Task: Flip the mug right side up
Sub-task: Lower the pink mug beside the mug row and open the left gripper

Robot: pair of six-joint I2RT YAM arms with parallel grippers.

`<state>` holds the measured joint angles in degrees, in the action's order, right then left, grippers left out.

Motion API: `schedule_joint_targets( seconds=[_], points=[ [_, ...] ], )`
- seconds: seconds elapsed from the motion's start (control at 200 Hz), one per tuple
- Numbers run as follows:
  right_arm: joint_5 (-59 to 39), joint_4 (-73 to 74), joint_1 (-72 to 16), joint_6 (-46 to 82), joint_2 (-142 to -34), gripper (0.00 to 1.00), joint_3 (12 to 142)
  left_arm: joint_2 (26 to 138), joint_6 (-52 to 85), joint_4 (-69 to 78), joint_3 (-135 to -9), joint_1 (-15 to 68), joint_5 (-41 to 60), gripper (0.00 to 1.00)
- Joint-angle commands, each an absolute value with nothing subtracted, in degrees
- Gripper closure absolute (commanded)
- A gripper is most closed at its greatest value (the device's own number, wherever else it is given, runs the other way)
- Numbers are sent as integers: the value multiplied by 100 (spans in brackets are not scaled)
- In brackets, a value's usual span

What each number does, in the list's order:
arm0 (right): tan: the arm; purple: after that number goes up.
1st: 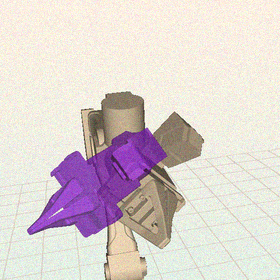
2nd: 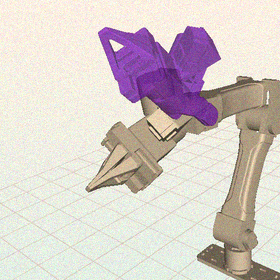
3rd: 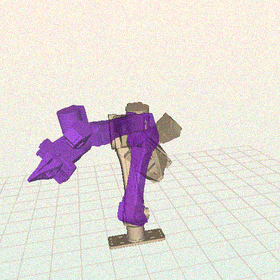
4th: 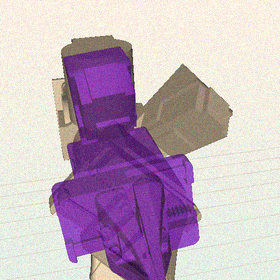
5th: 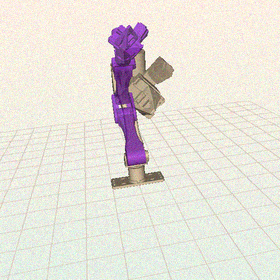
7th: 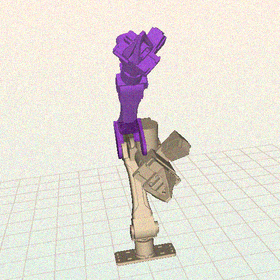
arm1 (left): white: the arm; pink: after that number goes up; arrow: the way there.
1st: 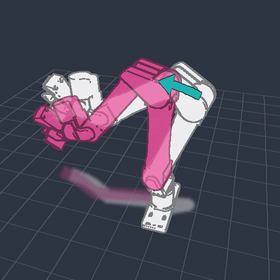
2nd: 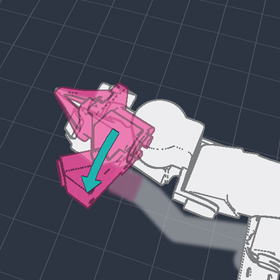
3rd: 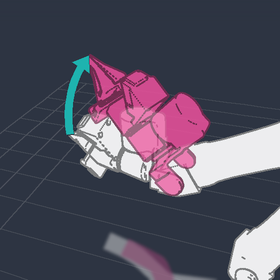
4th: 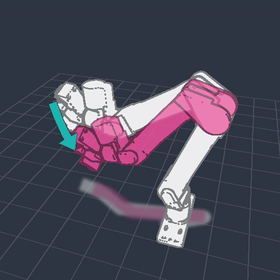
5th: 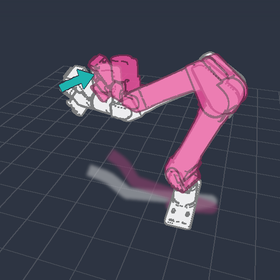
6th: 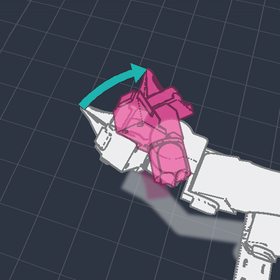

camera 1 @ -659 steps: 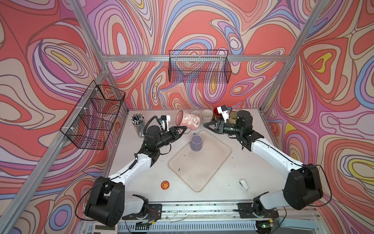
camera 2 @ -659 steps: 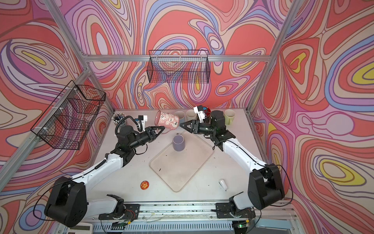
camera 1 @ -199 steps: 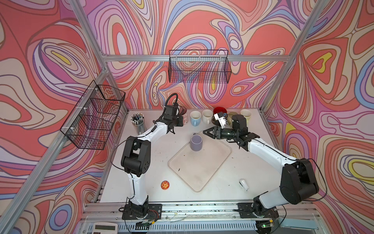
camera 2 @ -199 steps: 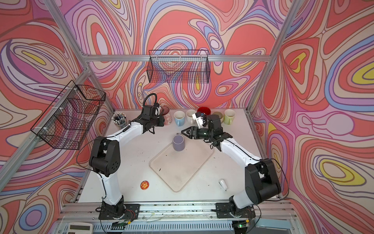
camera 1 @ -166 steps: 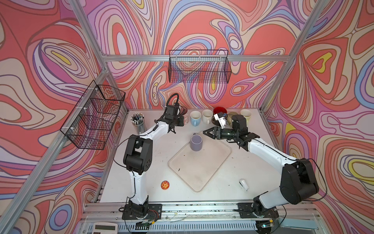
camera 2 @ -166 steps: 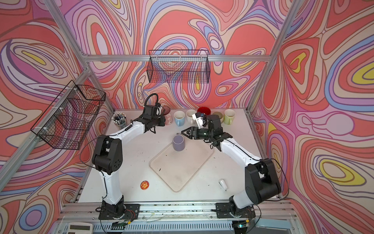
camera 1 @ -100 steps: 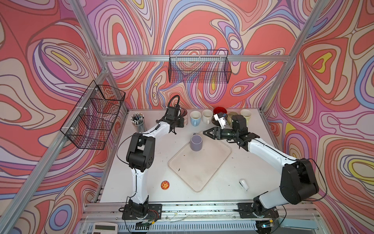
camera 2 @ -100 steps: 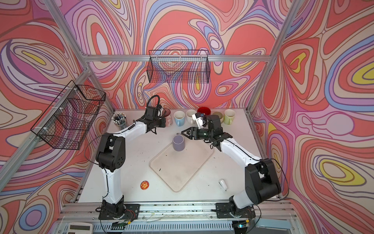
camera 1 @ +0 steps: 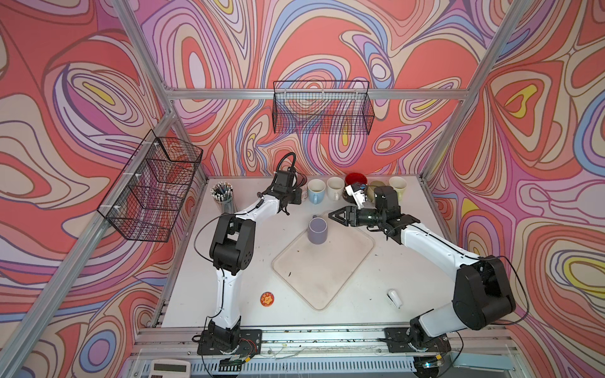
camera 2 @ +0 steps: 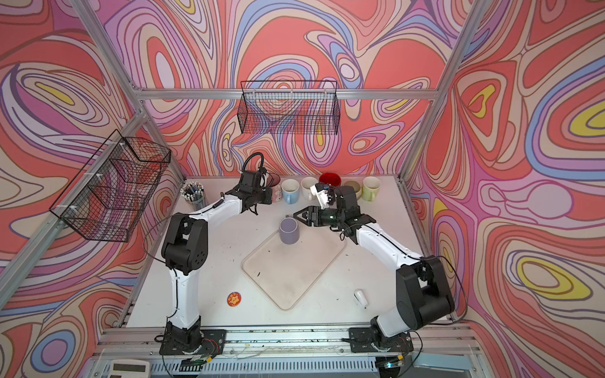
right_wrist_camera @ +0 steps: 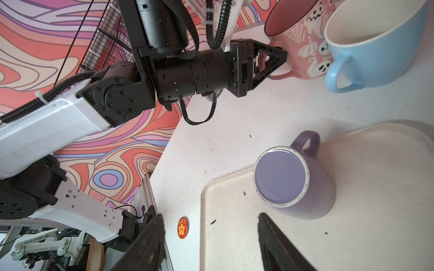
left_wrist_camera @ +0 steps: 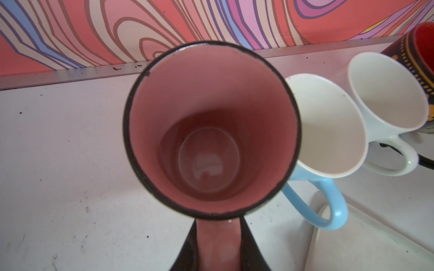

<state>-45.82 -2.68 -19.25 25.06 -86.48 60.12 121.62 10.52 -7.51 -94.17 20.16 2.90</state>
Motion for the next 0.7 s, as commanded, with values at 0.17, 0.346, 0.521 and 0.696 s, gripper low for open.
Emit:
schedule_joint_targets(
  seconds=[0.17,0.346,0.521,0.696],
  points=[
    [-4605,-341,-1921,2375,-8657,36,5995,12168,817,-342,-9656,2081,28,100],
    [-4614,-333,-1924,2381,-8650,35,5985,12146,814,-343,-9563,2121,-49,100],
    [-4614,-331,-1923,2370,-8607,35,5944,12137,844,-312,-9481,2170,28,100],
    [-4610,-329,-1918,2373,-8560,36,5919,12131,882,-351,-9479,2225,26,95]
  ],
)
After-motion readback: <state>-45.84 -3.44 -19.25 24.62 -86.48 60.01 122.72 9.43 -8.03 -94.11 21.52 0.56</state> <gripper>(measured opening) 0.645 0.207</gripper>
